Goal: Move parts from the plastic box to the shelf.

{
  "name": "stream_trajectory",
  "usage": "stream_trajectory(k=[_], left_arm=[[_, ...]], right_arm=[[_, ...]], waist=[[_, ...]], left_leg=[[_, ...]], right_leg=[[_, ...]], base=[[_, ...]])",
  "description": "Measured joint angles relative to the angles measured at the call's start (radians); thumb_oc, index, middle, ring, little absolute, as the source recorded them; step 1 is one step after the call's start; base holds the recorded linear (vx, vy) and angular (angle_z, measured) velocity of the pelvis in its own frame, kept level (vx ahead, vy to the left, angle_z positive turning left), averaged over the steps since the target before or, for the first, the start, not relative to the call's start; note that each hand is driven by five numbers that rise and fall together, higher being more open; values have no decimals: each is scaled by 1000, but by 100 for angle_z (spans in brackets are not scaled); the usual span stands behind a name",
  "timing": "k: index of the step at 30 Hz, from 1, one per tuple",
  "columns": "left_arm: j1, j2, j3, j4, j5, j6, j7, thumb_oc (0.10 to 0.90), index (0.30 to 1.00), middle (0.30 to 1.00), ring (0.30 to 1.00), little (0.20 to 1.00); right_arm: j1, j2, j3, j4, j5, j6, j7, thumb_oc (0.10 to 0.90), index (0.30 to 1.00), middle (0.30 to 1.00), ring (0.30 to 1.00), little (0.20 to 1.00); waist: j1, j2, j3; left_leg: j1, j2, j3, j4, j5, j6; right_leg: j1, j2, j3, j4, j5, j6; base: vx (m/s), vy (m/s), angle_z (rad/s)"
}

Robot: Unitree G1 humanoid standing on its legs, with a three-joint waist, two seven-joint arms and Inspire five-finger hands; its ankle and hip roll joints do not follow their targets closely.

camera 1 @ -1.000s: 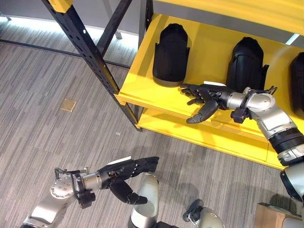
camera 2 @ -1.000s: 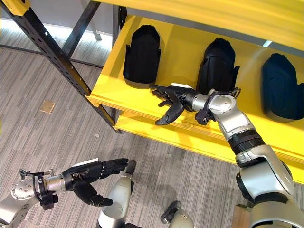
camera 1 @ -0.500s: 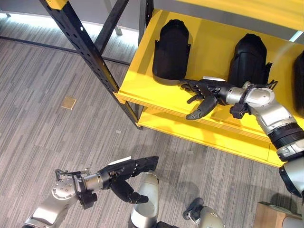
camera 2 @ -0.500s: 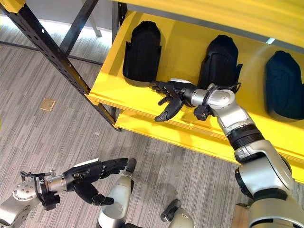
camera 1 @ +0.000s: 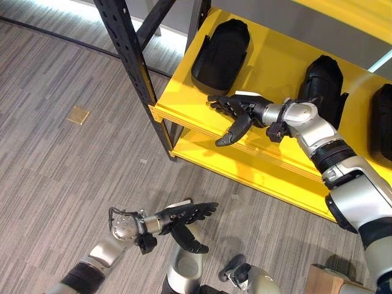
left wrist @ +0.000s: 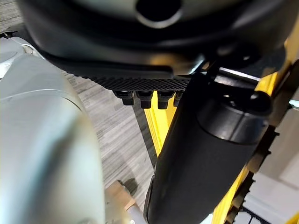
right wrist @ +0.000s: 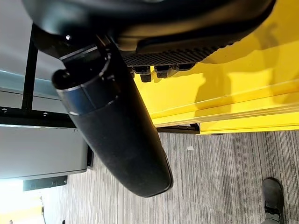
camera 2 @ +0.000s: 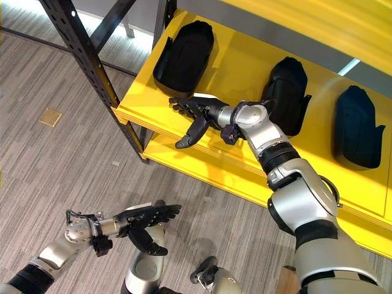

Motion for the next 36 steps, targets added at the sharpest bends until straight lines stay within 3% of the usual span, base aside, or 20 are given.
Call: stream_trajectory(k=[6, 15, 20, 22, 25, 26, 27, 28, 30, 32, 34, 36], left_arm=[[-104, -31, -46, 42, -1, 21, 71, 900, 1000, 1000, 1000, 1000], [-106, -39, -70, 62, -5, 27, 83, 900, 1000, 1000, 1000, 1000], [-106, -43, -67, 75, -9, 27, 83, 900, 1000, 1000, 1000, 1000], [-99, -40, -65, 76, -9, 27, 84, 900, 1000, 1000, 1000, 1000], [-84, -38, -55, 74, -7, 28, 86, 900, 1000, 1000, 1000, 1000], [-60, -39, -42, 70, 0, 29, 88, 900, 1000, 1000, 1000, 1000], [-49, -38, -36, 69, 0, 29, 89, 900, 1000, 1000, 1000, 1000], [-37, -40, -35, 67, 2, 29, 97, 900, 1000, 1000, 1000, 1000], [-13, -40, -23, 49, 16, 30, 98, 900, 1000, 1000, 1000, 1000], [-9, -42, -22, 41, 37, 30, 97, 900, 1000, 1000, 1000, 1000], [21, -56, -1, 41, 42, 32, 94, 900, 1000, 1000, 1000, 1000], [31, -65, 14, 41, 49, 44, 95, 900, 1000, 1000, 1000, 1000]], right_arm=[[-6, 30, 11, 27, -1, -18, -20, 900, 1000, 1000, 1000, 1000], [-19, 45, 31, 26, -12, -19, 4, 900, 1000, 1000, 1000, 1000], [-20, 44, 47, -24, -133, 11, 49, 900, 1000, 1000, 1000, 1000], [-19, 26, 85, -75, -222, 13, 104, 900, 1000, 1000, 1000, 1000], [22, 0, 105, -196, -326, 40, 171, 900, 1000, 1000, 1000, 1000], [62, -6, 124, -270, -399, 52, 232, 900, 1000, 1000, 1000, 1000], [66, -8, 147, -291, -416, 59, 268, 900, 1000, 1000, 1000, 1000], [109, -18, 191, -356, -464, 95, 371, 900, 1000, 1000, 1000, 1000], [218, -18, 251, -405, -530, 139, 466, 900, 1000, 1000, 1000, 1000], [313, -16, 288, -396, -571, 185, 516, 900, 1000, 1000, 1000, 1000], [414, -26, 304, -417, -611, 230, 561, 900, 1000, 1000, 1000, 1000], [451, -67, 300, -505, -610, 237, 582, 900, 1000, 1000, 1000, 1000]], waist=[[-5, -12, -1], [-29, -13, -2], [-29, -15, -3], [-31, -27, -11], [-33, -67, -35], [-42, -96, -55], [-50, -109, -69], [-64, -125, -83], [-67, -141, -99], [-78, -142, -101], [-126, -136, -104], [-144, -126, -110]], left_leg=[[-4, 1, 6, 12, -1, 1], [-17, 0, 10, 18, -1, 3], [-2, -1, 24, 17, -3, 5], [4, -1, 30, 16, -4, 7], [11, 1, 34, 8, -4, 7], [25, 2, 40, 6, -10, 9], [25, 2, 43, 6, -11, 10], [40, 5, 50, 6, -16, 14], [56, 5, 68, 2, -29, 25], [55, 5, 77, 0, -29, 27], [62, 7, 88, -13, -20, 38], [96, 13, 113, -34, -18, 39]], right_leg=[[-9, -4, 10, 12, -1, 0], [-26, -7, 17, 21, 0, -1], [-24, -7, 31, 21, 2, 0], [-21, -7, 36, 19, 3, 2], [-15, -5, 36, 4, 8, 3], [0, -2, 37, -15, 15, 4], [2, 1, 38, -23, 20, 6], [24, 3, 41, -53, 36, 8], [36, 5, 57, -76, 44, 2], [38, 7, 64, -90, 58, 4], [53, 20, 69, -134, 91, 6], [72, 27, 91, -165, 110, 7]], base=[[-5, 4, -3], [-22, 12, -1], [-17, 2, -6], [0, -17, -6], [-3, -37, -3], [10, -30, -7], [28, -25, -11], [37, -18, -15], [33, -8, -19], [2, 17, -16], [56, 17, -18], [43, 26, -26]])
